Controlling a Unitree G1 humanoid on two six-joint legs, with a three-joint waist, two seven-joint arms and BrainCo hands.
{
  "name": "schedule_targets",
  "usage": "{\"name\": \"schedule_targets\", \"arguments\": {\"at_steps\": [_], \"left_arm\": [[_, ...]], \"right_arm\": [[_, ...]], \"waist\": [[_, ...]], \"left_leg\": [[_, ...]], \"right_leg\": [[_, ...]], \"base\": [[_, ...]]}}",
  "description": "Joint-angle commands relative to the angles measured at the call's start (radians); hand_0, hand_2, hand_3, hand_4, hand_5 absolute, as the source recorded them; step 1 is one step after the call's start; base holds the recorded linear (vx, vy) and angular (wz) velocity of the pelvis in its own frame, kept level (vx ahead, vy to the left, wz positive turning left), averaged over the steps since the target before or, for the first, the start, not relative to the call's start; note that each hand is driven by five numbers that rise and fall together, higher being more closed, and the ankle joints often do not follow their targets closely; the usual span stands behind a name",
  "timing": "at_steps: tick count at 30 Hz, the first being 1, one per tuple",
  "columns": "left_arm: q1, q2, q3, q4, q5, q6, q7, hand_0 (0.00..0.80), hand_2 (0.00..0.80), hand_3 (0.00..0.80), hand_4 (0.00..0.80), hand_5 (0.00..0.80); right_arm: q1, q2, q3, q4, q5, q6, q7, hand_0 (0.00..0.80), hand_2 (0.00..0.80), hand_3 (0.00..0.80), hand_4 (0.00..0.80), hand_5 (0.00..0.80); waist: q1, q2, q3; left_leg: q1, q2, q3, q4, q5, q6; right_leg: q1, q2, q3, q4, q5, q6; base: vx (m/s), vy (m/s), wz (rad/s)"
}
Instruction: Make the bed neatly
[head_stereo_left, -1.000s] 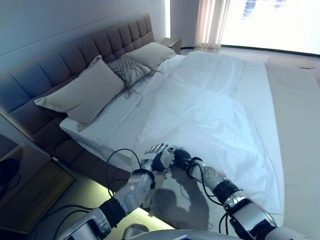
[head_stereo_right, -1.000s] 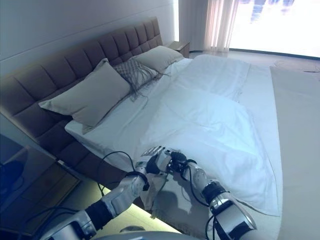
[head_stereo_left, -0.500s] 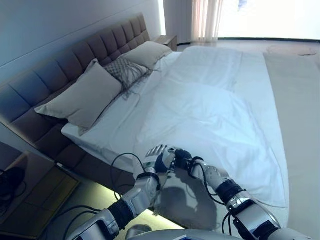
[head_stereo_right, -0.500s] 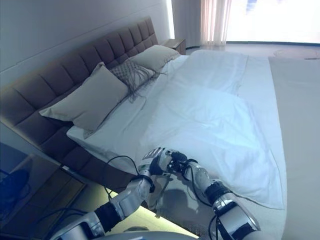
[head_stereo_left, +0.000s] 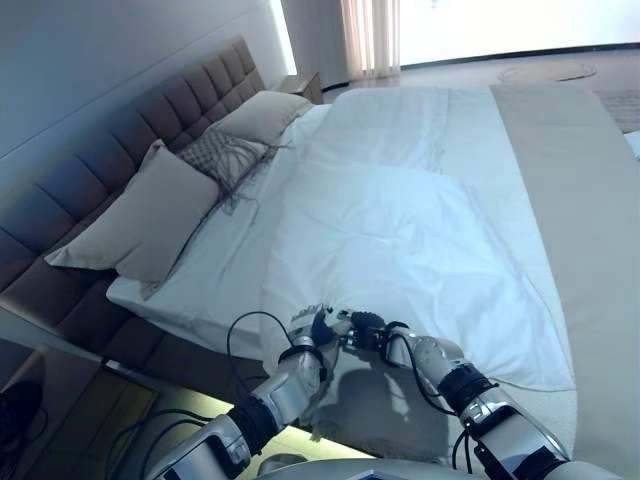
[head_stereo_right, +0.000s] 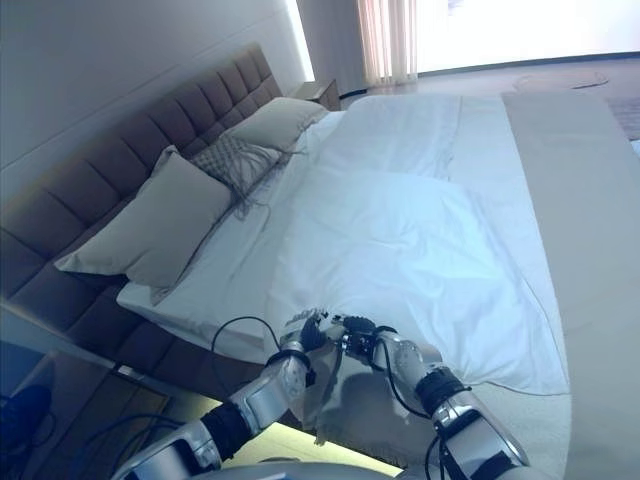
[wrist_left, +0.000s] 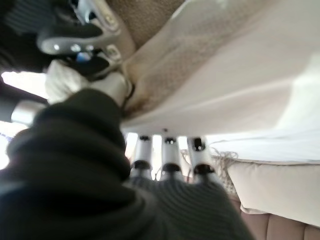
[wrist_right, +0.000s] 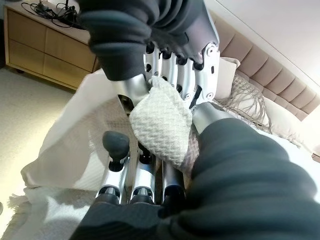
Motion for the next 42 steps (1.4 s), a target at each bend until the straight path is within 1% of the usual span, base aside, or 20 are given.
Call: {"name": "schedule_targets", "arguments": {"at_steps": [1,5,9,10,11,12,16,20,26,31,32,33,35,38,42], "left_arm": [[-0.033,0.024,0.007,0.092,-0.063,0.033,0.005,0.800,0.800,0.800,0.800,0.800],[-0.030,0.028,0.012,0.097,-0.055,0.025,0.000,0.800,0.800,0.800,0.800,0.800],[-0.036,0.043,0.016,0.108,-0.038,0.001,-0.001,0.800,0.800,0.800,0.800,0.800],[-0.039,0.049,0.018,0.112,-0.035,-0.006,0.000,0.800,0.800,0.800,0.800,0.800],[-0.040,0.057,0.020,0.114,-0.031,-0.012,0.000,0.800,0.800,0.800,0.800,0.800],[-0.040,0.064,0.025,0.112,-0.024,-0.017,-0.001,0.800,0.800,0.800,0.800,0.800],[-0.036,0.092,0.052,0.113,-0.005,-0.036,-0.003,0.800,0.800,0.800,0.800,0.800],[-0.028,0.116,0.091,0.134,0.001,-0.063,0.007,0.800,0.800,0.800,0.800,0.800],[0.003,0.183,0.195,0.161,0.010,-0.109,0.027,0.800,0.800,0.800,0.800,0.800],[0.052,0.241,0.302,0.168,0.013,-0.138,0.046,0.800,0.800,0.800,0.800,0.800],[0.066,0.256,0.333,0.170,0.022,-0.141,0.049,0.800,0.800,0.800,0.800,0.800],[0.072,0.263,0.348,0.172,0.023,-0.142,0.050,0.800,0.800,0.800,0.800,0.800],[0.092,0.285,0.404,0.192,0.012,-0.152,0.071,0.800,0.800,0.800,0.800,0.800],[0.125,0.316,0.496,0.230,0.006,-0.181,0.087,0.800,0.800,0.800,0.800,0.800],[0.156,0.349,0.598,0.259,-0.006,-0.205,0.097,0.800,0.800,0.800,0.800,0.800]], "right_arm": [[-0.101,0.127,-0.047,-0.204,0.025,-0.016,0.080,0.800,0.800,0.800,0.800,0.800],[-0.078,0.138,-0.039,-0.211,0.024,-0.022,0.077,0.800,0.800,0.800,0.800,0.800],[-0.060,0.166,-0.016,-0.208,-0.009,-0.033,0.097,0.800,0.800,0.800,0.800,0.800],[-0.055,0.171,-0.009,-0.204,-0.018,-0.036,0.104,0.590,0.590,0.590,0.590,0.590],[-0.046,0.175,0.000,-0.202,-0.019,-0.039,0.114,0.078,0.078,0.078,0.078,0.078],[-0.031,0.180,0.010,-0.205,-0.023,-0.043,0.119,0.000,0.000,0.000,0.000,0.000],[0.011,0.182,0.038,-0.213,-0.016,-0.052,0.139,0.000,0.000,0.000,0.000,0.000],[0.050,0.173,0.050,-0.223,0.020,-0.045,0.170,0.000,0.000,0.000,0.000,0.000],[0.134,0.103,0.024,-0.296,0.046,-0.023,0.269,0.000,0.000,0.000,0.000,0.000],[0.203,0.033,-0.044,-0.365,0.069,-0.016,0.354,0.000,0.000,0.000,0.000,0.000],[0.220,0.014,-0.067,-0.383,0.077,-0.012,0.373,0.000,0.000,0.000,0.000,0.000],[0.227,0.006,-0.078,-0.389,0.078,-0.011,0.380,0.000,0.000,0.000,0.000,0.000],[0.255,-0.024,-0.117,-0.407,0.077,-0.011,0.401,0.000,0.000,0.000,0.000,0.000],[0.298,-0.060,-0.180,-0.413,0.059,0.018,0.443,0.000,0.000,0.000,0.000,0.000],[0.339,-0.087,-0.255,-0.402,0.039,0.042,0.461,0.000,0.000,0.000,0.000,0.000]], "waist": [[-0.041,-0.067,0.010],[-0.040,-0.071,0.002],[-0.032,-0.092,-0.009],[-0.030,-0.098,-0.011],[-0.026,-0.105,-0.012],[-0.024,-0.111,-0.014],[-0.013,-0.132,-0.016],[-0.009,-0.144,-0.017],[-0.021,-0.149,-0.020],[-0.035,-0.148,-0.026],[-0.040,-0.148,-0.029],[-0.041,-0.147,-0.030],[-0.048,-0.143,-0.036],[-0.062,-0.135,-0.048],[-0.080,-0.124,-0.062]], "left_leg": [[-0.044,0.039,-0.006,0.005,0.024,-0.018],[-0.040,0.042,-0.005,0.010,0.020,-0.018],[-0.035,0.054,-0.003,0.007,0.018,-0.019],[-0.033,0.056,-0.003,0.007,0.017,-0.019],[-0.033,0.060,-0.004,0.008,0.016,-0.019],[-0.034,0.063,-0.004,0.009,0.015,-0.019],[-0.037,0.073,-0.010,0.017,0.016,-0.016],[-0.037,0.078,-0.010,0.019,0.020,-0.014],[-0.033,0.077,-0.005,0.006,0.028,-0.014],[-0.032,0.077,-0.001,0.002,0.033,-0.014],[-0.031,0.077,0.000,-0.001,0.035,-0.014],[-0.031,0.077,0.001,-0.003,0.036,-0.014],[-0.030,0.074,0.003,-0.007,0.040,-0.014],[-0.028,0.070,0.009,-0.015,0.041,-0.014],[-0.031,0.062,0.012,-0.019,0.041,-0.013]], "right_leg": [[0.152,-0.094,-0.066,-0.478,0.491,0.147],[0.162,-0.098,-0.068,-0.476,0.487,0.146],[0.176,-0.093,-0.075,-0.482,0.483,0.145],[0.179,-0.090,-0.078,-0.482,0.483,0.145],[0.182,-0.088,-0.081,-0.483,0.482,0.144],[0.185,-0.085,-0.083,-0.484,0.481,0.144],[0.192,-0.071,-0.087,-0.482,0.480,0.139],[0.195,-0.060,-0.085,-0.479,0.478,0.134],[0.185,-0.048,-0.069,-0.467,0.473,0.129],[0.174,-0.045,-0.058,-0.450,0.465,0.125],[0.172,-0.044,-0.056,-0.449,0.464,0.125],[0.171,-0.043,-0.055,-0.449,0.464,0.124],[0.167,-0.041,-0.050,-0.449,0.464,0.120],[0.159,-0.039,-0.041,-0.448,0.461,0.115],[0.145,-0.035,-0.028,-0.444,0.454,0.108]], "base": [[0.008,0.037,0.00],[-0.001,-0.008,0.00],[-0.007,-0.082,-0.01],[-0.030,-0.140,0.06],[-0.033,-0.136,0.08],[-0.033,-0.132,0.08],[-0.027,-0.130,0.09],[-0.016,-0.090,-0.01],[-0.031,-0.043,-0.02],[-0.038,-0.018,-0.01],[0.000,0.000,0.00],[-0.028,-0.012,-0.09],[-0.024,0.006,-0.16],[-0.015,0.025,-0.13],[-0.014,0.037,-0.06]]}}
